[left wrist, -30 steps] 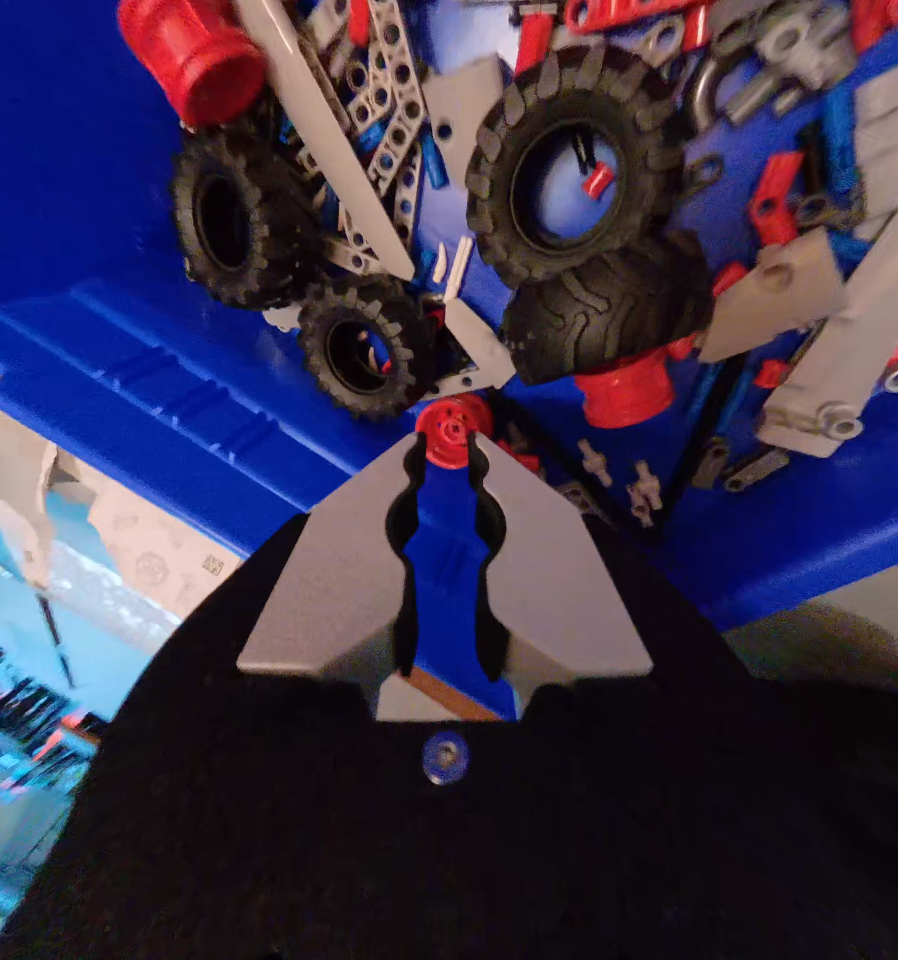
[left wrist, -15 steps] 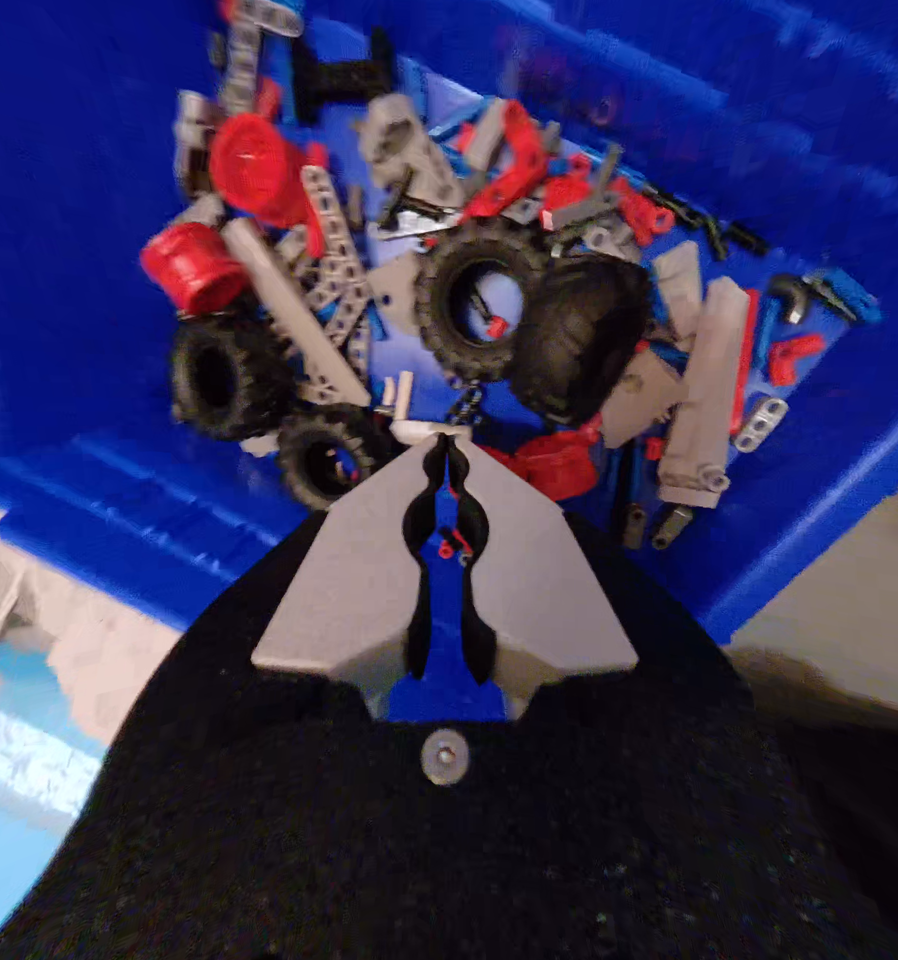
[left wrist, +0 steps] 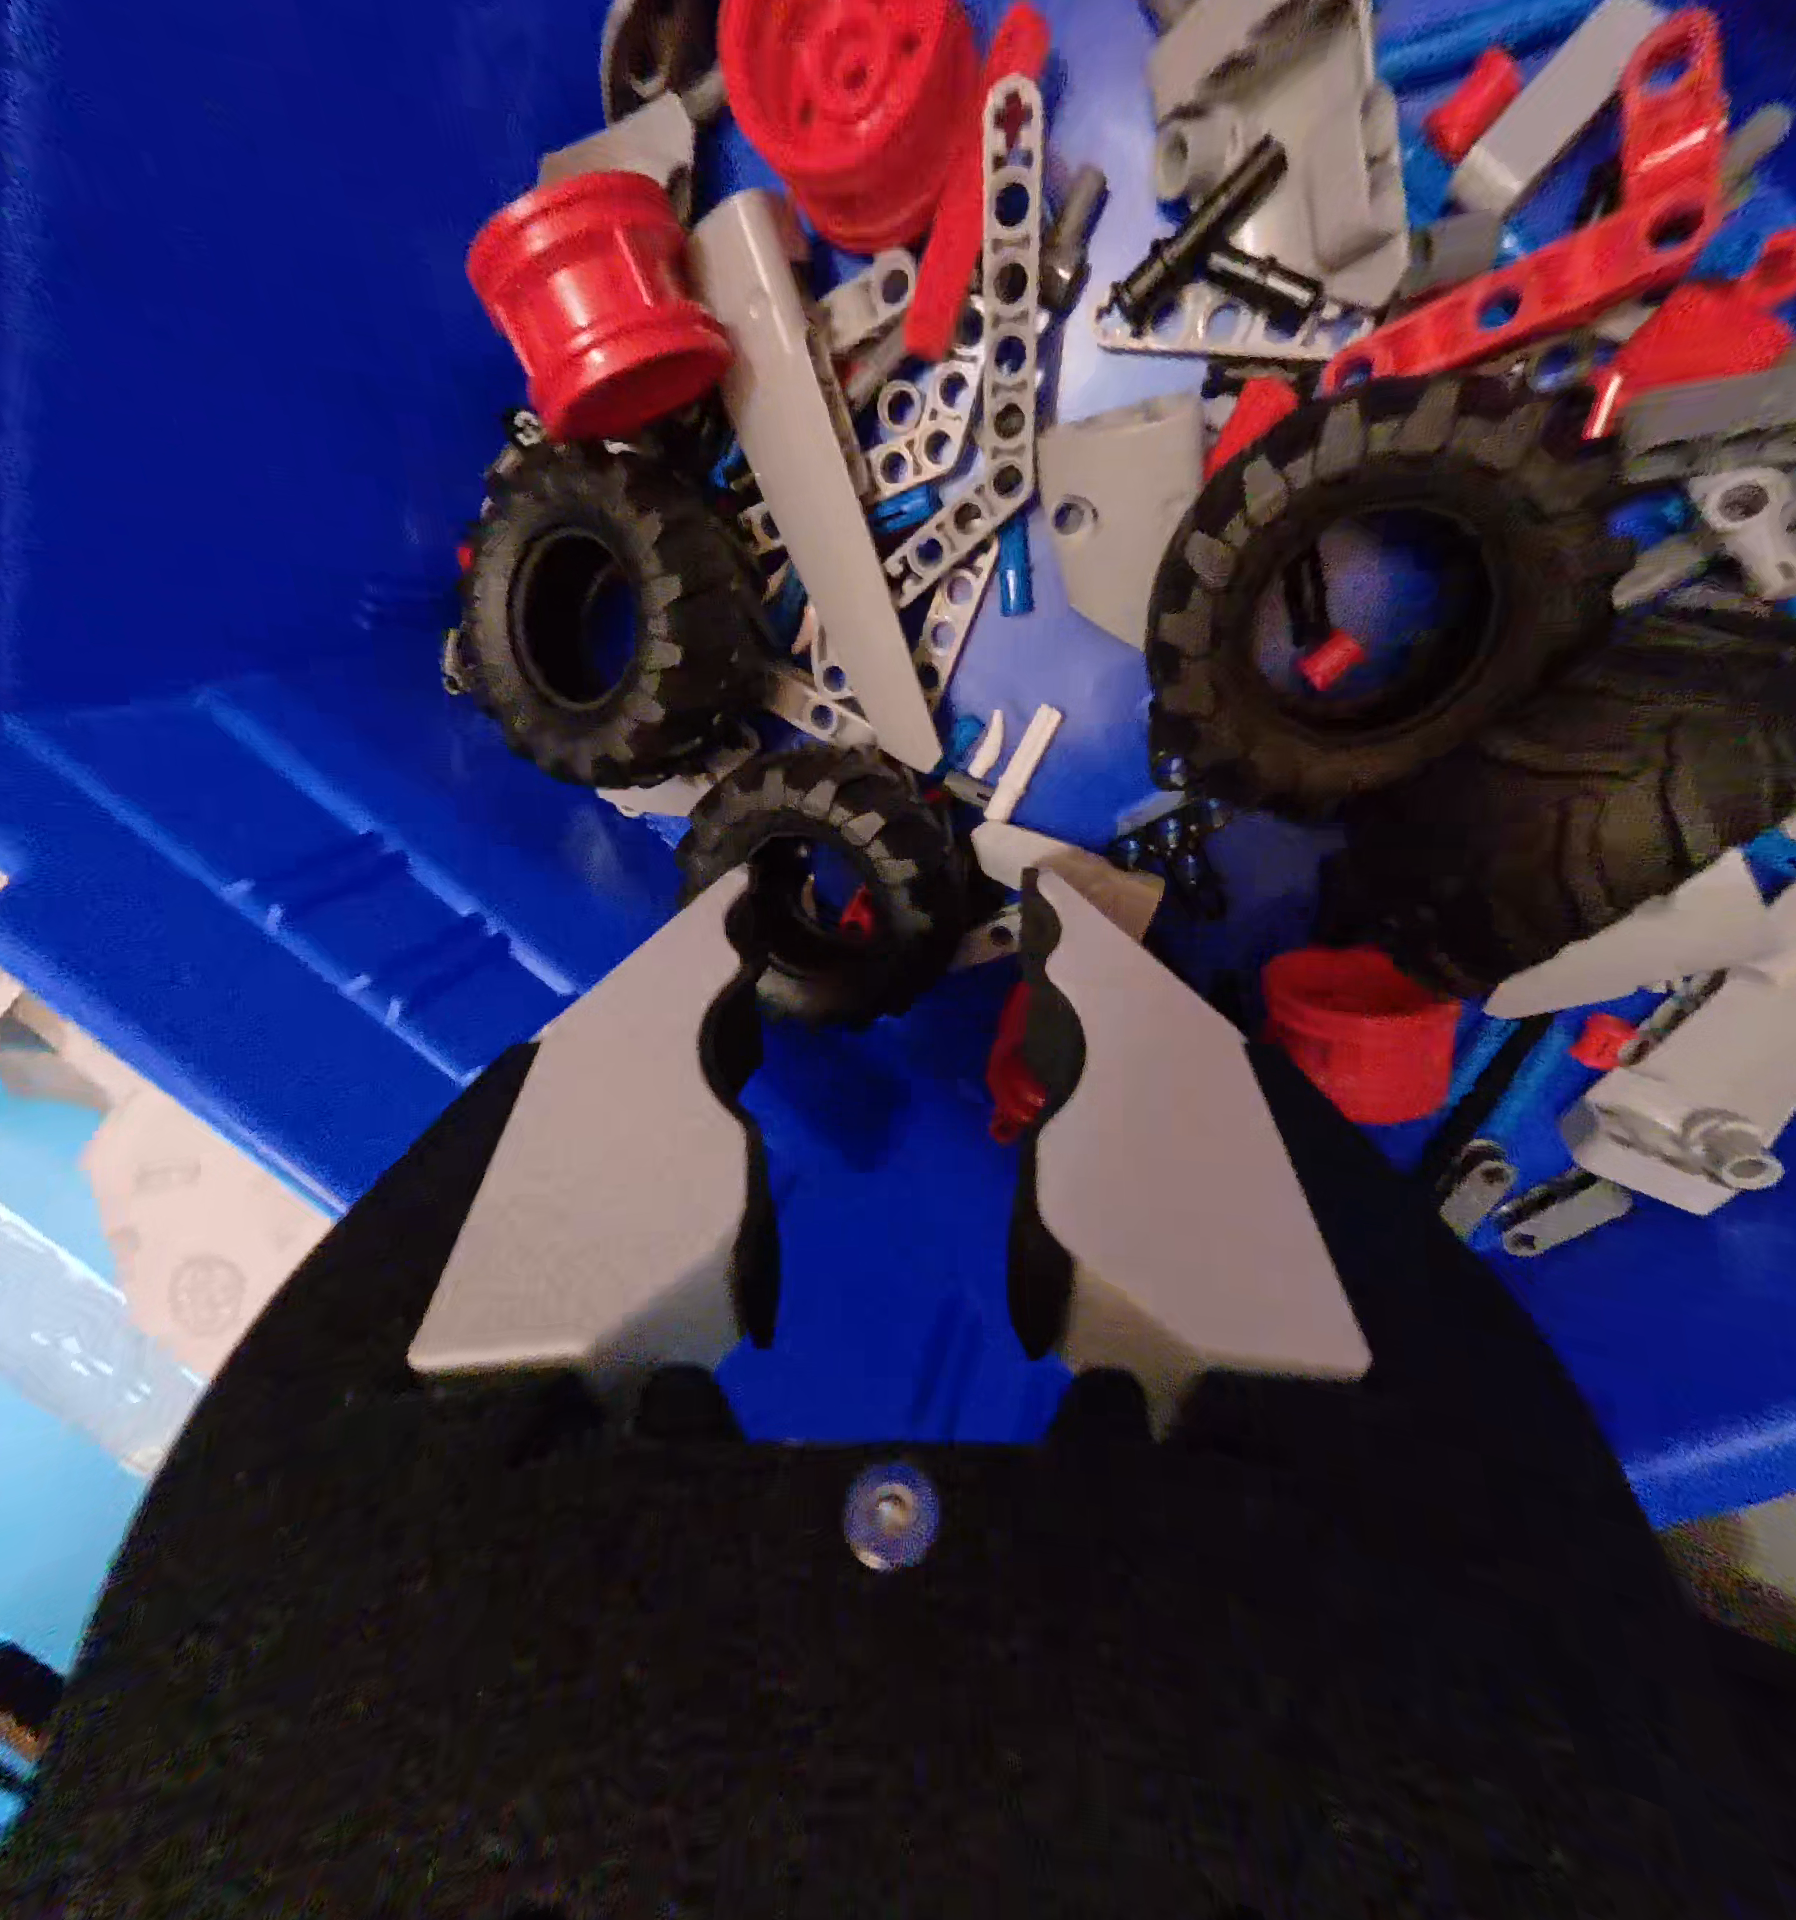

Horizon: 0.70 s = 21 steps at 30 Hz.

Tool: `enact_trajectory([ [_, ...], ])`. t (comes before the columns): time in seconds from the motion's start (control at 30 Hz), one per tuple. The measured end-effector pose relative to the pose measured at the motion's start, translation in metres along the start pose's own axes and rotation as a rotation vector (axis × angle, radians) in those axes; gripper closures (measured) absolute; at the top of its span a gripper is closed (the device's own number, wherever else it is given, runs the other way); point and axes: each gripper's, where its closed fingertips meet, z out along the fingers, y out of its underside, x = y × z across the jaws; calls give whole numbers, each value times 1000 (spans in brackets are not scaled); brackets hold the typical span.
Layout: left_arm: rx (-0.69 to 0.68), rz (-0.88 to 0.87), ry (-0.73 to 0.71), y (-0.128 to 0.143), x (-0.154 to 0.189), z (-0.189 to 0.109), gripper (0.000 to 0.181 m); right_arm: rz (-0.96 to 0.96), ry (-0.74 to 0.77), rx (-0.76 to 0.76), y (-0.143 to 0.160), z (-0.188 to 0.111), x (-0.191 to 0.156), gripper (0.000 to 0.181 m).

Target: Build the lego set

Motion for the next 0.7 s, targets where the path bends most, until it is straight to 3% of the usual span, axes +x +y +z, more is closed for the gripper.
enact_trajectory([
  [0.03,-22,25,-14,1,0,4,140,-1,0,0,0,0,0,150],
  [0.07,-39,40,-36,2,-3,7,156,0,0,0,0,0,0,150],
  [0.17,-50,44,-1,4,3,7,165,0,0,1,0,0,0,150],
  [0.33,145,99,347,-10,56,-27,166,2,-2,1,0,0,0,151],
  [0.47,171,189,569,12,86,-50,167,2,-3,1,0,0,0,152],
  [0.53,180,219,547,20,84,-54,166,3,-3,1,0,0,0,151],
  [0.63,249,114,433,14,60,-65,166,3,-3,0,0,0,0,151],
  [0.7,232,63,427,26,56,-75,166,2,-3,0,0,0,0,151],
])
